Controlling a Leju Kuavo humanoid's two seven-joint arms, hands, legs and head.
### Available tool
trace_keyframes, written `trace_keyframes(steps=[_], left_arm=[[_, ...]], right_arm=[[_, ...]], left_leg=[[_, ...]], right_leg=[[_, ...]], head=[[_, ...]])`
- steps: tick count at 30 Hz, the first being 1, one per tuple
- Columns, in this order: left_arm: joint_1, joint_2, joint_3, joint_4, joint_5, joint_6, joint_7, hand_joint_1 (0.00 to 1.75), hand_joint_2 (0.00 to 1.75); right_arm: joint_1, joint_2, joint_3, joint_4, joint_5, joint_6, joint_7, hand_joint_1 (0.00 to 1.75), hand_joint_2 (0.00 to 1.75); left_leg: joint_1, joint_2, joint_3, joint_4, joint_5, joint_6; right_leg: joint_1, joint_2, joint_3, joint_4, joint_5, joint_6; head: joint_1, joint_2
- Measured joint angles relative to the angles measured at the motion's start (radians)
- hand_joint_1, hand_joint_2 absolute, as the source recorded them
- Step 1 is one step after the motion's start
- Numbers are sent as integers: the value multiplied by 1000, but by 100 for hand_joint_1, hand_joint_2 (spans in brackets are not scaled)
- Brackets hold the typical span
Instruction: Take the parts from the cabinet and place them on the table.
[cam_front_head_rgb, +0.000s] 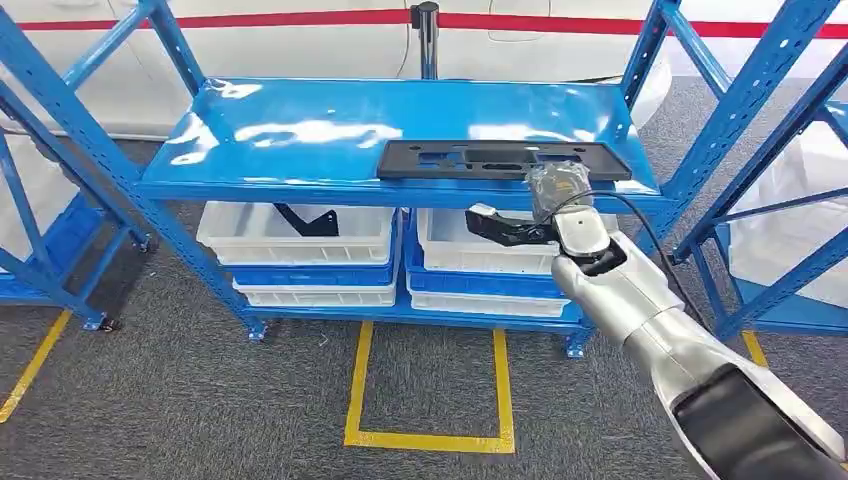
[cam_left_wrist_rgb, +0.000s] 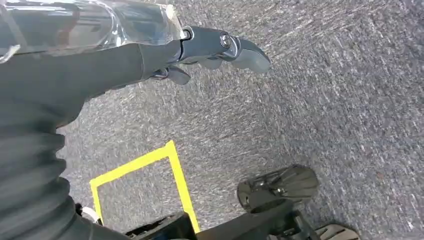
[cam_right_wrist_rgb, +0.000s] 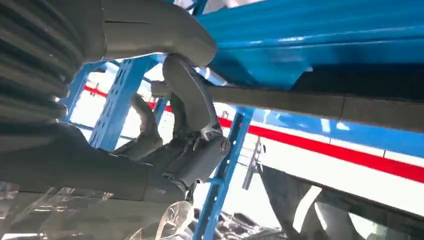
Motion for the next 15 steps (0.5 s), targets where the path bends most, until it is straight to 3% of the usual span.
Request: trace_keyframes(steps=[15], left_arm=[[-2, 0, 0, 0, 0, -3, 2, 0, 175]], right_arm=[[-4, 0, 10, 18, 24, 0, -3, 0, 0]], left_leg=[[0, 0, 0, 0, 0, 0]], right_leg=[[0, 0, 0, 0, 0, 0]], head=[[0, 0]])
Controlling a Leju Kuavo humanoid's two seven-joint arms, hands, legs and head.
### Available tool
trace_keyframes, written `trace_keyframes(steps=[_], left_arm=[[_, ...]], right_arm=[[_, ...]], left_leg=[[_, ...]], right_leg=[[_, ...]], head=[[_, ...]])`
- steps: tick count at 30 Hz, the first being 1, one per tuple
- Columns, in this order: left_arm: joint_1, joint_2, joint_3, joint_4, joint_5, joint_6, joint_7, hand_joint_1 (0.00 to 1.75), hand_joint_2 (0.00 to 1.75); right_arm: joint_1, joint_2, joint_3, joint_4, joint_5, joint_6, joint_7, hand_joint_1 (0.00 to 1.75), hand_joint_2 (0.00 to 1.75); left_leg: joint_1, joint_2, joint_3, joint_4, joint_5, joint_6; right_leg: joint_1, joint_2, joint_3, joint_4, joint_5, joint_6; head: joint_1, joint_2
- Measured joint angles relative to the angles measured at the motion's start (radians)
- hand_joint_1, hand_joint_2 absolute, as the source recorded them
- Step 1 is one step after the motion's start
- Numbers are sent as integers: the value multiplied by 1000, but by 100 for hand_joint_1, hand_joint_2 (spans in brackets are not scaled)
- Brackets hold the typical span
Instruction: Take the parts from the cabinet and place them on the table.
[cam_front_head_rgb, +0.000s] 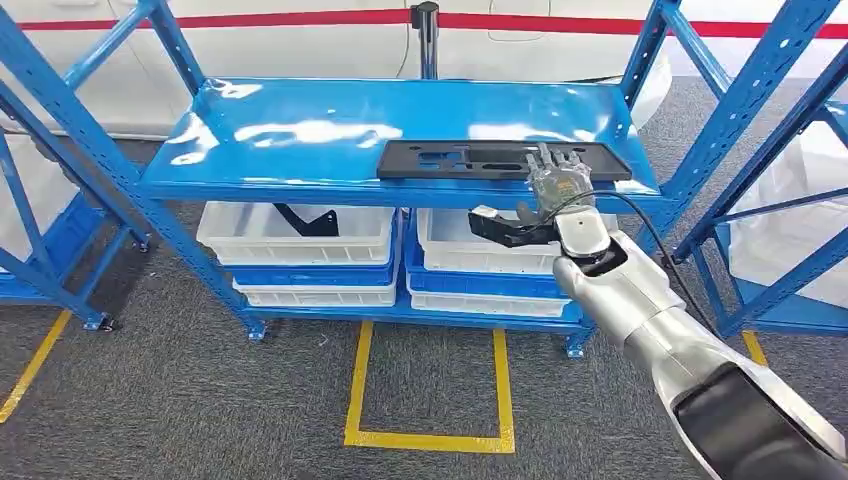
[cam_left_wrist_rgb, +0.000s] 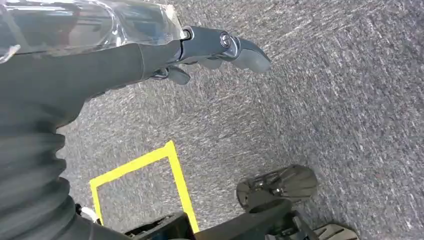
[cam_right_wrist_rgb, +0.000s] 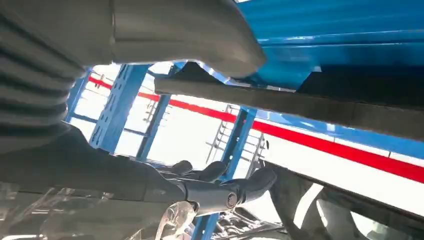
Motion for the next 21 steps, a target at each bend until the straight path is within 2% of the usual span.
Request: trace_keyframes(steps=[20, 21], left_arm=[[0, 0, 0, 0, 0, -1, 4, 0, 175], [0, 0, 0, 0, 0, -1, 5, 0, 175]], right_arm=[[-1, 0, 12, 3, 9, 0, -3, 0, 0], [-1, 0, 12, 3, 9, 1, -3, 0, 175]], left_leg=[[0, 0, 0, 0, 0, 0], [0, 0, 0, 0, 0, 0]], right_leg=[[0, 0, 0, 0, 0, 0], [0, 0, 0, 0, 0, 0]], head=[[0, 0], [0, 0]])
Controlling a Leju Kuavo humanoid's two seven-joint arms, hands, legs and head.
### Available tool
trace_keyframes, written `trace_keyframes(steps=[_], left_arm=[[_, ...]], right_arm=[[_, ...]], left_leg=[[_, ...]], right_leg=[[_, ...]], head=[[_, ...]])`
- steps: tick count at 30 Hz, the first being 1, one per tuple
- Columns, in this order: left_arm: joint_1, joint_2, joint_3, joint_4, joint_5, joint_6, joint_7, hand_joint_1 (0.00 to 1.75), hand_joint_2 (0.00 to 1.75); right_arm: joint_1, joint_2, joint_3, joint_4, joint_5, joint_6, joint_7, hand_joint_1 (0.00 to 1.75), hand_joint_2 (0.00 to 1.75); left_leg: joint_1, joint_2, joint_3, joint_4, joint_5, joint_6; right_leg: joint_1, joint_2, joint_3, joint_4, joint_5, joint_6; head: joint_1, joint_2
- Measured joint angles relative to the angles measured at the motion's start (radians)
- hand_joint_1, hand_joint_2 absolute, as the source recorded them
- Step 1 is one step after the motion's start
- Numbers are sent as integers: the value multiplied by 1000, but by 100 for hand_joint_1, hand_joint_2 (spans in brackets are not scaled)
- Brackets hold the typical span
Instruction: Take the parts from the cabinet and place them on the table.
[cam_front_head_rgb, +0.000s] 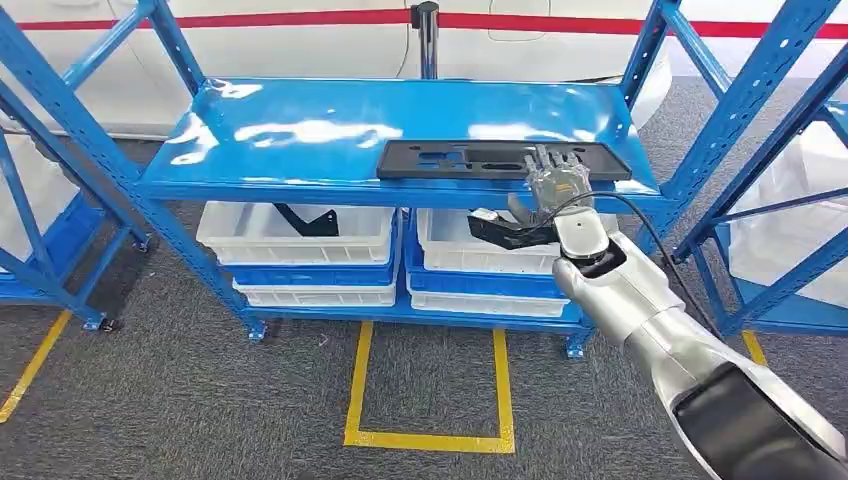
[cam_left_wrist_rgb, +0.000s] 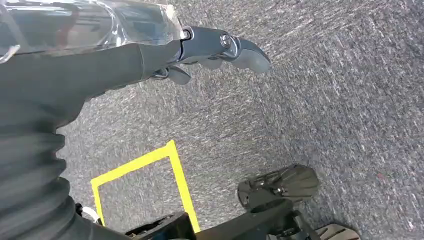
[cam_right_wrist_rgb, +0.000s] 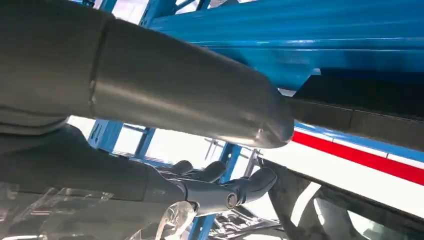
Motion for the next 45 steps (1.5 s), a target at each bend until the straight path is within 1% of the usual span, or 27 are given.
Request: trace_keyframes(steps=[5, 6, 9, 10, 16, 23, 28, 39, 45], left_arm=[[0, 0, 0, 0, 0, -1, 0, 0, 175], [0, 0, 0, 0, 0, -2, 0, 0, 175], [0, 0, 0, 0, 0, -2, 0, 0, 175], [1, 0, 0, 0, 0, -2, 0, 0, 175], [1, 0, 0, 0, 1, -3, 0, 0, 175], [5, 2, 0, 0, 4, -2, -4, 0, 175], [8, 2, 0, 0, 4, -1, -4, 0, 175], [13, 3, 0, 0, 4, 0, -3, 0, 175], [15, 3, 0, 0, 5, 4, -2, 0, 175]], right_arm=[[1, -1, 0, 0, -19, 8, 0, 0, 175], [1, -1, -1, 0, -38, 7, -2, 0, 0], [6, -3, -5, 0, -65, 4, -10, 0, 0], [7, -4, -5, 0, -64, 6, -13, 0, 175], [7, -6, -5, 0, -75, 47, -35, 0, 175], [9, -6, 3, 0, -74, 77, -49, 0, 175], [8, -7, 14, 0, -44, 85, -32, 0, 175], [7, -8, 28, 0, -29, 90, -28, 0, 175], [6, -8, 36, 0, 4, 102, -25, 0, 175]], left_leg=[[0, 0, 0, 0, 0, 0], [0, 0, 0, 0, 0, 0], [0, 0, 0, 0, 0, 0], [0, 0, 0, 0, 0, 0], [0, 0, 0, 0, 0, 0], [0, 0, 0, 0, 0, 0], [0, 0, -1, 0, 0, 0], [0, 0, -1, 0, 0, 0], [0, 0, -1, 0, 0, 0]], right_leg=[[0, 0, 0, 0, 0, 0], [0, 0, 0, 0, 0, 0], [0, 0, 0, 0, 0, 0], [0, 0, 0, 0, 0, 0], [0, 0, 0, 0, 0, 0], [0, 0, 0, 0, 0, 0], [0, 0, -1, 0, 0, 0], [0, 0, -1, 0, 0, 0], [0, 0, -1, 0, 0, 0]], head=[[0, 0], [0, 0], [0, 0], [0, 0], [0, 0], [0, 0], [0, 0], [0, 0], [0, 0]])
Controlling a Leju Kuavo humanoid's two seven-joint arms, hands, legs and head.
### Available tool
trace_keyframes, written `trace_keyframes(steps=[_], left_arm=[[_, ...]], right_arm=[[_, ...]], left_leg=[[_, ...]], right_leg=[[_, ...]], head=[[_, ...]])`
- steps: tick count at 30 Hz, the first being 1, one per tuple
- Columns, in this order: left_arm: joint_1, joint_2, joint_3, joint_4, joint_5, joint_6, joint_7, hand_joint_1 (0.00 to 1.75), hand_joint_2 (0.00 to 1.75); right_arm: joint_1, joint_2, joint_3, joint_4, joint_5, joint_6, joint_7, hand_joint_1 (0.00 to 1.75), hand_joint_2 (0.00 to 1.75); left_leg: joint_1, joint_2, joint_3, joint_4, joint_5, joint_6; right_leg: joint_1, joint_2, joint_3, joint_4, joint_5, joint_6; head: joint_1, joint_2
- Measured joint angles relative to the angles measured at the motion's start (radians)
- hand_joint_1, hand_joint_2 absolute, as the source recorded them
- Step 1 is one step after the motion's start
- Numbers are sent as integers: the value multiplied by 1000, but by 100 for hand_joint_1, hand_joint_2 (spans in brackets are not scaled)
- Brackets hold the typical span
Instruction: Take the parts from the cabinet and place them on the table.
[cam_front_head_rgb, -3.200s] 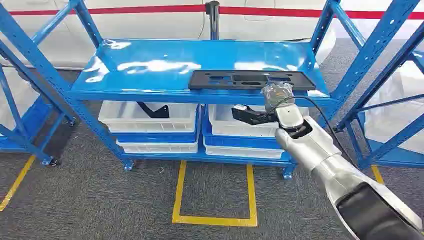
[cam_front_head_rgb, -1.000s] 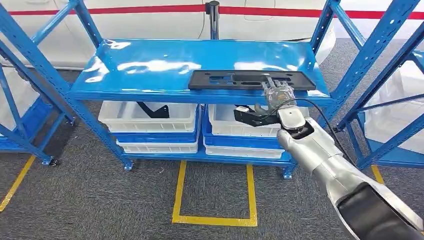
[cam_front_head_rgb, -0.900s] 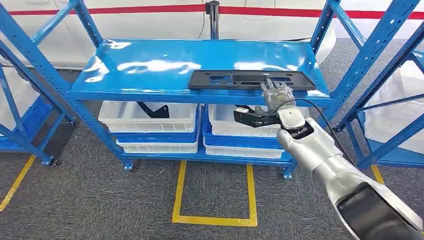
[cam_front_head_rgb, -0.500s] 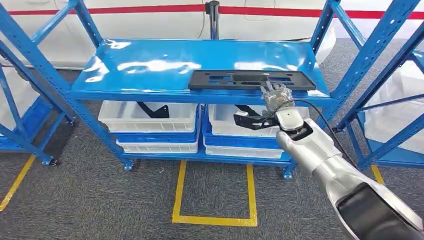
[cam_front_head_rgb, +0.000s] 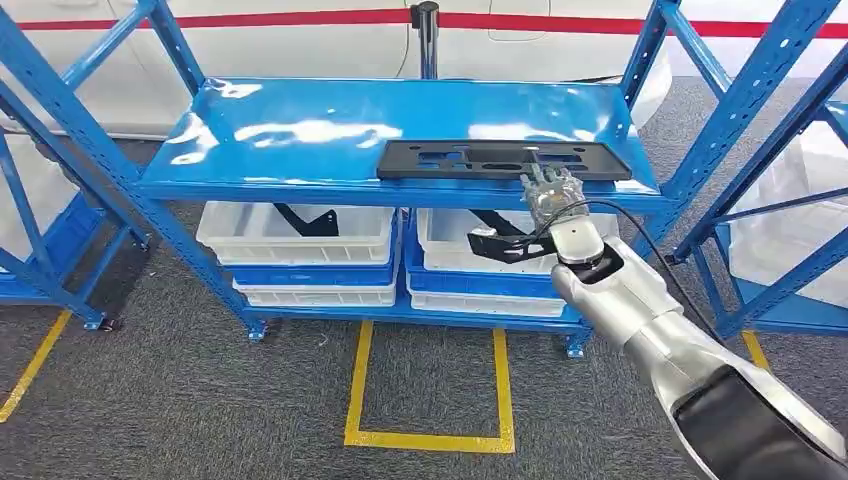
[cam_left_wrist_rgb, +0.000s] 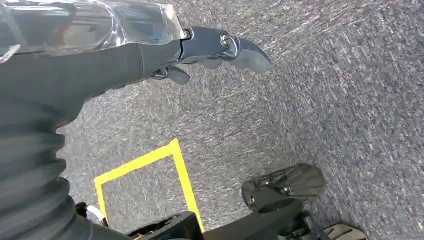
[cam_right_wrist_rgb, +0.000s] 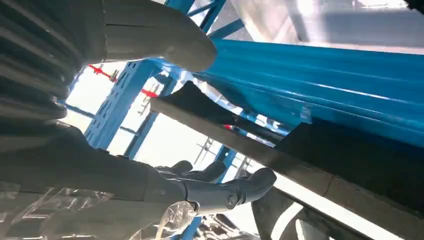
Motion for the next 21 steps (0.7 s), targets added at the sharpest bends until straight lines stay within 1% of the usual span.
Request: trace_keyframes(steps=[1, 2, 6, 14, 21], left_arm=[[0, 0, 0, 0, 0, 0, 0, 0, 175], [0, 0, 0, 0, 2, 0, 0, 0, 0], [0, 0, 0, 0, 4, 0, 6, 0, 0], [1, 1, 2, 0, 10, 8, 30, 0, 0], [1, 3, 2, 0, 8, 18, 57, 0, 0]], right_arm=[[-1, 0, 2, 0, 5, 0, 1, 0, 175], [-2, 0, 4, 0, 8, 0, 2, 0, 175], [-8, 1, 10, 0, 28, -11, 3, 0, 175], [-25, 33, 13, 0, 49, -35, -4, 0, 175], [-32, 53, 13, 0, 60, -40, -10, 0, 175]], left_leg=[[0, 0, 0, 0, 0, 0], [0, 0, 0, 0, 0, 0], [0, 0, 0, 0, 0, 0], [0, 0, 0, 0, 0, 0], [0, 0, -1, 0, 0, 0]], right_leg=[[0, 0, 0, 0, 0, 0], [0, 0, 0, 0, 0, 0], [0, 0, 0, 0, 0, 0], [0, 0, 0, 1, 0, 0], [0, 0, -1, 1, 0, 0]], head=[[0, 0], [0, 0], [0, 0], [0, 0], [0, 0]])
